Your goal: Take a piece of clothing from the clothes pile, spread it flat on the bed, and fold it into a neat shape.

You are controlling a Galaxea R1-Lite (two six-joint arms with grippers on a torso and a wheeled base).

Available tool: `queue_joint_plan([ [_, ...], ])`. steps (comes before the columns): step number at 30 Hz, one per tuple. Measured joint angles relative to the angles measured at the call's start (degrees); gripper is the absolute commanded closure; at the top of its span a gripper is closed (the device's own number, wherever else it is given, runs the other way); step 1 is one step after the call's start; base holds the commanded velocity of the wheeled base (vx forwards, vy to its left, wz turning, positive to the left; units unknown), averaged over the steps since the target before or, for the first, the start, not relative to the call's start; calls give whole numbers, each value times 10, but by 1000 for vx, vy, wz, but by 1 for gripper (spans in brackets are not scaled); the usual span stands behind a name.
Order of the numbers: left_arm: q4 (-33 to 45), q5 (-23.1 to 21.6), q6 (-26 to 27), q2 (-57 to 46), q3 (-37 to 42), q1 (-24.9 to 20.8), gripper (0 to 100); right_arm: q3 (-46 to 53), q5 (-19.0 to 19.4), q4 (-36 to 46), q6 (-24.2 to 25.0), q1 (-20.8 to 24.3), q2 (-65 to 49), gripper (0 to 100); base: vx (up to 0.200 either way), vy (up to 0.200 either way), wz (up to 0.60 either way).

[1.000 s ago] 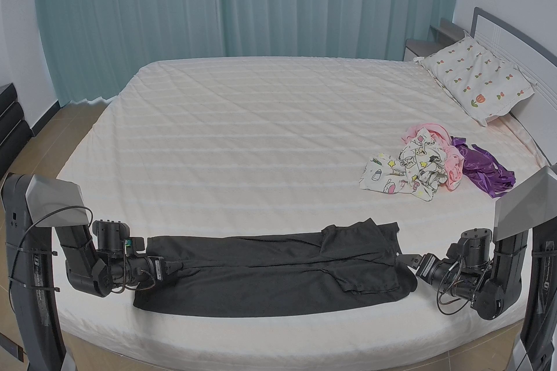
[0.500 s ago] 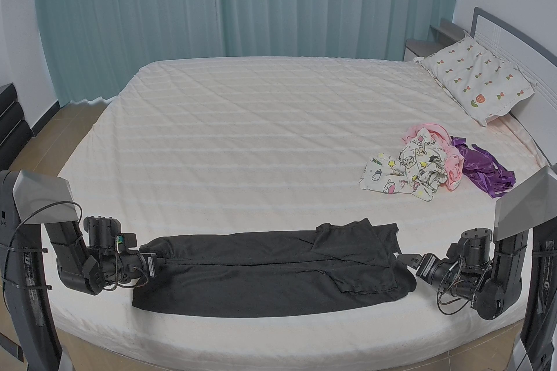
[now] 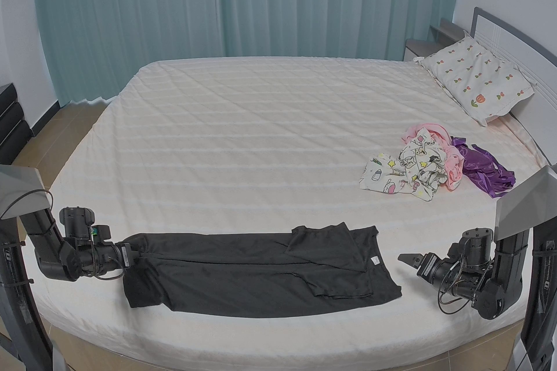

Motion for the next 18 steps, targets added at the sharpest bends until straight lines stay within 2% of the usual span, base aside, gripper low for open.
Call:
queue_joint_plan([
  [5, 50, -9, -6, -35, -16, 34, 100, 0, 0, 0, 0, -1, 0, 0, 0, 0, 0],
  [9, 60, -7, -29, -63, -18, 40, 100, -1, 1, 0, 0, -1, 0, 0, 0, 0, 0],
  [13, 67, 4, -60, -84, -16, 19, 100, -1, 1, 0, 0, -1, 0, 0, 0, 0, 0],
  [18, 84, 47, -94, -105, -15, -34, 100, -1, 1, 0, 0, 0, 0, 0, 0, 0, 0],
])
